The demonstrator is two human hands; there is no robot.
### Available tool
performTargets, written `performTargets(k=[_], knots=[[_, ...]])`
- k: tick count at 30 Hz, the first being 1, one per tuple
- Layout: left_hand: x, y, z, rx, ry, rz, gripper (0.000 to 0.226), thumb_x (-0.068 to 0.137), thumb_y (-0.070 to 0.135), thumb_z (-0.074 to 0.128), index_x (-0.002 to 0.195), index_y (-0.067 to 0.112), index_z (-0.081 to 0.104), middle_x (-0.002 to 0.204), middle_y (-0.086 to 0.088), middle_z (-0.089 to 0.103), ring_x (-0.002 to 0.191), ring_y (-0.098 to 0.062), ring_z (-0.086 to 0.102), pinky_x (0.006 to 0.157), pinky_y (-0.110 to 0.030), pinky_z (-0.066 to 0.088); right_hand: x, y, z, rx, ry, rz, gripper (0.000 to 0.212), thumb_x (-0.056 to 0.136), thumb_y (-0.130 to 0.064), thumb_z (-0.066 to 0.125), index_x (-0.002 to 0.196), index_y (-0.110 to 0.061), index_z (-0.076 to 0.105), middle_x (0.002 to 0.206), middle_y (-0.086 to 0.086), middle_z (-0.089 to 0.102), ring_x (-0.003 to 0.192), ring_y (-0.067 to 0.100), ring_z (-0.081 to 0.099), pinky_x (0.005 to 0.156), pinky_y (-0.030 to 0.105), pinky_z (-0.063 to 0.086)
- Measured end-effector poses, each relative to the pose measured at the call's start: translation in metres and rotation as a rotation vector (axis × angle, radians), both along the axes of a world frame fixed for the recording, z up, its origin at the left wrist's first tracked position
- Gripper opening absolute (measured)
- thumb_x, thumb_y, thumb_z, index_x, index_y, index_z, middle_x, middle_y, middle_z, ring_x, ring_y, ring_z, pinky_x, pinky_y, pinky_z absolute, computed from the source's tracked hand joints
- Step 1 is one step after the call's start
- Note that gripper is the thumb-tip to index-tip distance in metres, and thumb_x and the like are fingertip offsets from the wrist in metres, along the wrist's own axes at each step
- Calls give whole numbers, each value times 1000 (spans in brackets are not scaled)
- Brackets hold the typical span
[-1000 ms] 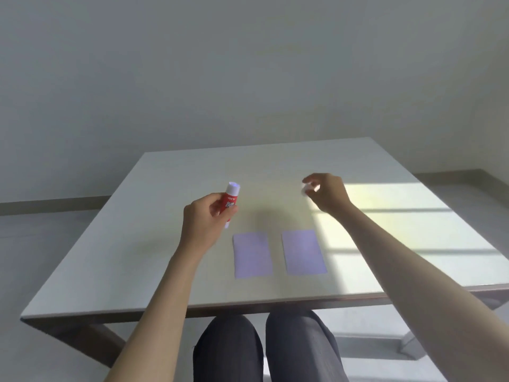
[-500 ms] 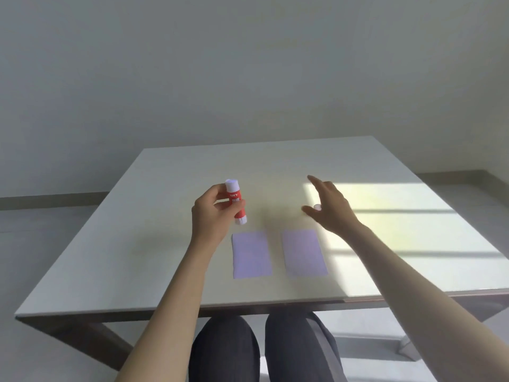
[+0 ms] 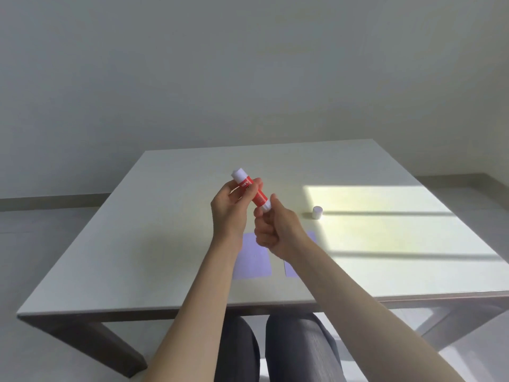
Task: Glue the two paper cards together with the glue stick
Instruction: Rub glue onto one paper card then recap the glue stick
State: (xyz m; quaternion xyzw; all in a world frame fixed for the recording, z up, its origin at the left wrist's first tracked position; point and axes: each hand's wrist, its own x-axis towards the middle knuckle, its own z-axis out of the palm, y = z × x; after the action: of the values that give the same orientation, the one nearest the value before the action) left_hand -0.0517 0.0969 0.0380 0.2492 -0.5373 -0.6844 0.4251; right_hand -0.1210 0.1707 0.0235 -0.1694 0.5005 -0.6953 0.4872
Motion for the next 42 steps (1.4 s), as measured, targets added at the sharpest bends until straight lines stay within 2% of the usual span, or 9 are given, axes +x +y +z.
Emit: performTargets(k=[3, 6, 12, 19, 23, 28, 34, 39, 42], knots=[[1, 3, -1, -28, 9, 12, 8, 78, 21, 72, 79, 18, 64, 88, 1, 78, 93, -17, 72, 88, -32, 52, -4, 4, 2, 74, 177, -25, 57, 97, -51, 29, 61, -13, 52, 41, -1, 43, 30, 12, 34, 34, 17, 24], [1, 2, 1, -38, -2, 77, 15, 77, 22, 73, 82, 14, 62, 90, -1, 77, 88, -14, 72, 79, -26, 51, -5, 12, 0, -59, 492, -127, 28, 96, -35, 48, 102, -10, 59, 66, 5, 62, 47, 16, 58, 40, 23, 40], [-1, 4, 4, -95, -56, 18, 18, 77, 24, 73, 86, 13, 62, 99, -7, 75, 98, -19, 70, 93, -32, 51, -11, 14, 5, 43, -15, 1, 45, 97, -43, 41, 67, -12, 53, 50, -1, 47, 36, 11, 40, 34, 17, 29], [4, -2, 3, -97, -4, 24, 11, 82, 17, 69, 84, 13, 59, 96, -4, 76, 96, -17, 71, 89, -28, 51, -10, 19, 2, -166, 214, -52, 22, 95, -24, 53, 102, -4, 56, 58, 1, 58, 46, 15, 52, 43, 20, 40], [5, -5, -1, -159, -12, -76, 6, 84, 14, 66, 87, 14, 61, 95, 2, 77, 94, -13, 72, 80, -17, 52, -9, 17, 4, 34, -63, 33, 44, 96, -44, 42, 71, -10, 55, 42, -4, 44, 31, 9, 35, 33, 16, 26], [9, -12, -9, -119, 13, -234, 11, 81, 18, 64, 91, 17, 61, 98, 1, 77, 103, -18, 69, 101, -35, 45, -10, 18, 7, 158, -270, 144, 45, 89, -42, 46, 52, -16, 42, 36, -6, 28, 24, 10, 21, 30, 16, 19], [14, -14, -15, -79, 7, -258, 14, 86, 19, 61, 99, 24, 65, 105, 7, 75, 106, -10, 67, 94, -24, 46, -3, 14, -4, 23, -78, 91, 53, 85, -60, 51, 84, -9, 68, 60, 4, 66, 44, 15, 59, 42, 20, 48], [31, -27, -24, -264, -163, -199, 42, 87, 14, 64, 127, 25, 54, 137, 9, 52, 131, -2, 45, 107, -22, 35, -4, 9, -4, -248, -112, -69, 20, 90, -21, 60, 75, -18, 72, 60, -2, 56, 48, 10, 55, 47, 18, 48], [63, -51, -50, -575, -683, -372, 72, 84, 25, 68, 146, 20, 32, 154, 7, 28, 146, -9, 12, 121, -39, 5, -23, 14, -6, -190, -48, -238, 17, 89, -16, 60, 73, -17, 65, 62, -2, 52, 48, 11, 51, 47, 19, 48]])
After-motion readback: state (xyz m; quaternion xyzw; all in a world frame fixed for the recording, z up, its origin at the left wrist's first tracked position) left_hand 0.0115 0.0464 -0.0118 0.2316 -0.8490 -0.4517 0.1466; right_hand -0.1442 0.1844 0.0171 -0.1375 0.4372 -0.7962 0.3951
